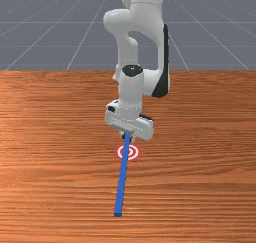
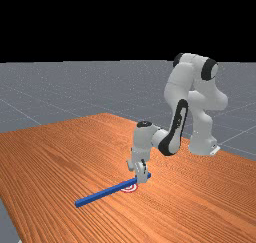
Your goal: Pull the pivot to the target area
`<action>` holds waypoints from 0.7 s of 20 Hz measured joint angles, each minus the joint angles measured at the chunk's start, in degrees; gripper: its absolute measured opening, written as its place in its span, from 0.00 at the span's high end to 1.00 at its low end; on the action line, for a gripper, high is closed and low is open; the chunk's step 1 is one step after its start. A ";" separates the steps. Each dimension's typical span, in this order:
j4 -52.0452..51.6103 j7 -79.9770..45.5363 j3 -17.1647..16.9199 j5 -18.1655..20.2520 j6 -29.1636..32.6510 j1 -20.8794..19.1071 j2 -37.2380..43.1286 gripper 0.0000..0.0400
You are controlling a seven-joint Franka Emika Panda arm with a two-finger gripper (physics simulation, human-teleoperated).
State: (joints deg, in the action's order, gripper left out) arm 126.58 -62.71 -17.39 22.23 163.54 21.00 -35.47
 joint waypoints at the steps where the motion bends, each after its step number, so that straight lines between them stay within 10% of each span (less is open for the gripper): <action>1: 0.26 -2.47 -1.24 -0.12 -0.84 1.25 0.23 0.70; 8: -1.11 -16.94 -5.11 3.49 -3.01 6.10 -1.02 0.70; 11: -4.82 -22.55 -5.08 6.73 -1.11 6.69 -4.09 0.51; 14: 2.15 -29.01 -7.68 8.82 0.99 12.25 -1.36 0.73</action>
State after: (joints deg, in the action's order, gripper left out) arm 128.74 -91.72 -25.06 31.06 164.52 33.25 -36.83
